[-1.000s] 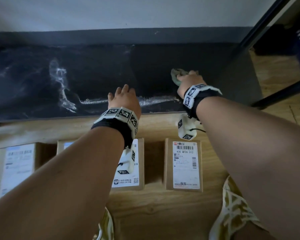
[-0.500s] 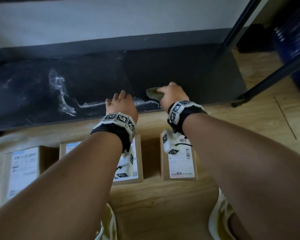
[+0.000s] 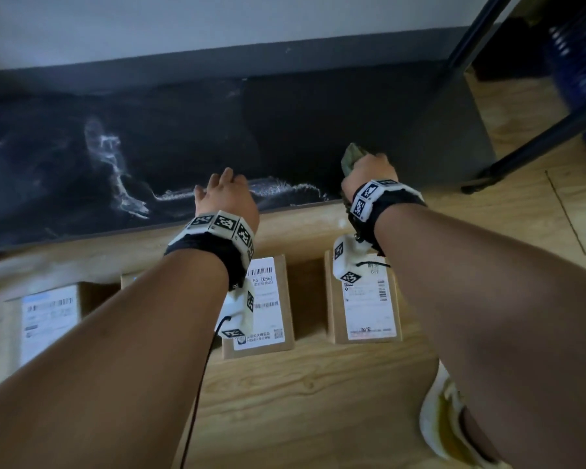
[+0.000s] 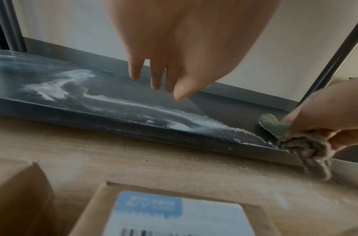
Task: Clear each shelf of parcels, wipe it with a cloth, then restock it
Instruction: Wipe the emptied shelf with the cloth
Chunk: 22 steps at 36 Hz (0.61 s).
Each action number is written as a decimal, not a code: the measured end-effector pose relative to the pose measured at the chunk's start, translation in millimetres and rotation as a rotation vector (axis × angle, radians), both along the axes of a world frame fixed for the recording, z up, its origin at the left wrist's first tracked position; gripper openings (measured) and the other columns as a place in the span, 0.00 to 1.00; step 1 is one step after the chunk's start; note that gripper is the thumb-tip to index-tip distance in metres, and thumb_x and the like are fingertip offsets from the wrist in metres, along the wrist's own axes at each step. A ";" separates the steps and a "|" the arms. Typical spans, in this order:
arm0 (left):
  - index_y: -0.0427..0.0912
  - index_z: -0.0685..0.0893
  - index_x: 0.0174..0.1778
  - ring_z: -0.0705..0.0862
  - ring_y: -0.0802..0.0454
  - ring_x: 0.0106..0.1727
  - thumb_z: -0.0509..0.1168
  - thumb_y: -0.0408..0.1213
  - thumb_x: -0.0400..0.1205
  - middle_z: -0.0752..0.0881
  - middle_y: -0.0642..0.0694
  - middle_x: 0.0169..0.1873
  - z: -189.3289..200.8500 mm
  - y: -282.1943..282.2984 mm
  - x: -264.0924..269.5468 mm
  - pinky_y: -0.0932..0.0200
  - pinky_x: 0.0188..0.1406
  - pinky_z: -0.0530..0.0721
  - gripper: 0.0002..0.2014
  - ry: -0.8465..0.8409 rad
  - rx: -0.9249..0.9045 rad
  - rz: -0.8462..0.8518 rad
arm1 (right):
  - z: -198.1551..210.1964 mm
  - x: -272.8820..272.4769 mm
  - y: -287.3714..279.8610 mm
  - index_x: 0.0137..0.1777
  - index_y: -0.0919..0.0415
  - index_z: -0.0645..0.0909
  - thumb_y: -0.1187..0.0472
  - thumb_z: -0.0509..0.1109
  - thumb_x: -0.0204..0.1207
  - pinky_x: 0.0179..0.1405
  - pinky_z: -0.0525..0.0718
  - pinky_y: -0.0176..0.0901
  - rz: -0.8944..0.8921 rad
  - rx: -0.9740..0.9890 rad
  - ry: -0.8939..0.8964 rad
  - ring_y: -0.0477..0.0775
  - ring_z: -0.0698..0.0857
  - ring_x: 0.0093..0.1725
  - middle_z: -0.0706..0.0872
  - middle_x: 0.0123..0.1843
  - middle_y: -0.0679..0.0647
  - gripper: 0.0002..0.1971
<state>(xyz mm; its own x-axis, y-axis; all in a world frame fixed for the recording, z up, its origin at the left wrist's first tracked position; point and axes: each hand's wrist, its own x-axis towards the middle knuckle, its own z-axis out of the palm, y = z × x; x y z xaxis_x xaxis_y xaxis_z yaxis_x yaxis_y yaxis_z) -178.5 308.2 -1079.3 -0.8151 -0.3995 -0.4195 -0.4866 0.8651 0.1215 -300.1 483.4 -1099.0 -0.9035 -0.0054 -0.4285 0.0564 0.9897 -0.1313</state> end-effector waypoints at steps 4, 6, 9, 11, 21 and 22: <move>0.42 0.64 0.80 0.54 0.45 0.83 0.56 0.33 0.83 0.56 0.47 0.83 2.1 -15.9 9.0 0.40 0.81 0.52 0.27 0.013 0.002 -0.025 | -0.2 20.6 -35.4 0.66 0.66 0.79 0.61 0.67 0.78 0.58 0.79 0.52 0.044 -0.025 -0.032 0.66 0.75 0.67 0.70 0.70 0.61 0.18; 0.42 0.64 0.80 0.55 0.45 0.82 0.56 0.33 0.83 0.56 0.46 0.82 4.2 -24.5 13.3 0.39 0.81 0.52 0.26 0.028 0.001 -0.047 | -0.2 31.1 -53.0 0.67 0.66 0.79 0.61 0.68 0.78 0.62 0.81 0.53 0.059 -0.038 -0.043 0.66 0.75 0.68 0.69 0.71 0.60 0.19; 0.41 0.63 0.80 0.54 0.45 0.83 0.54 0.30 0.82 0.55 0.45 0.83 8.0 -38.1 21.1 0.39 0.81 0.51 0.28 0.020 0.004 -0.079 | -1.1 45.1 -74.2 0.70 0.64 0.77 0.63 0.69 0.77 0.62 0.80 0.53 0.074 -0.049 -0.043 0.65 0.73 0.70 0.68 0.71 0.59 0.21; 0.42 0.62 0.81 0.53 0.45 0.83 0.54 0.28 0.80 0.54 0.45 0.83 9.2 -48.0 26.2 0.39 0.82 0.51 0.29 0.010 -0.003 -0.089 | -1.6 52.9 -85.7 0.72 0.63 0.76 0.64 0.68 0.77 0.61 0.80 0.52 0.089 -0.062 -0.048 0.64 0.72 0.70 0.67 0.71 0.59 0.22; 0.41 0.65 0.79 0.55 0.44 0.82 0.54 0.27 0.80 0.56 0.44 0.83 15.9 -88.8 47.6 0.40 0.81 0.52 0.28 0.023 -0.049 -0.133 | 0.4 81.2 -134.1 0.71 0.63 0.77 0.61 0.68 0.79 0.65 0.81 0.51 0.079 -0.213 -0.099 0.61 0.79 0.65 0.72 0.71 0.57 0.21; 0.41 0.65 0.78 0.55 0.44 0.82 0.54 0.27 0.80 0.56 0.44 0.83 16.2 -90.7 49.2 0.40 0.81 0.52 0.28 0.028 -0.049 -0.138 | 1.3 84.1 -136.5 0.70 0.61 0.79 0.59 0.67 0.80 0.65 0.82 0.52 0.088 -0.236 -0.104 0.61 0.82 0.63 0.74 0.70 0.57 0.19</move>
<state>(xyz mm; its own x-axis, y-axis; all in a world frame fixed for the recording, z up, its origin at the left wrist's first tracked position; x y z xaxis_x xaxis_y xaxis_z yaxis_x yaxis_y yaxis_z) -129.3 217.5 -1063.1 -0.8748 -0.3025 -0.3784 -0.3599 0.9287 0.0895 -216.0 346.9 -1097.7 -0.8466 -0.1928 -0.4962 -0.0037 0.9342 -0.3568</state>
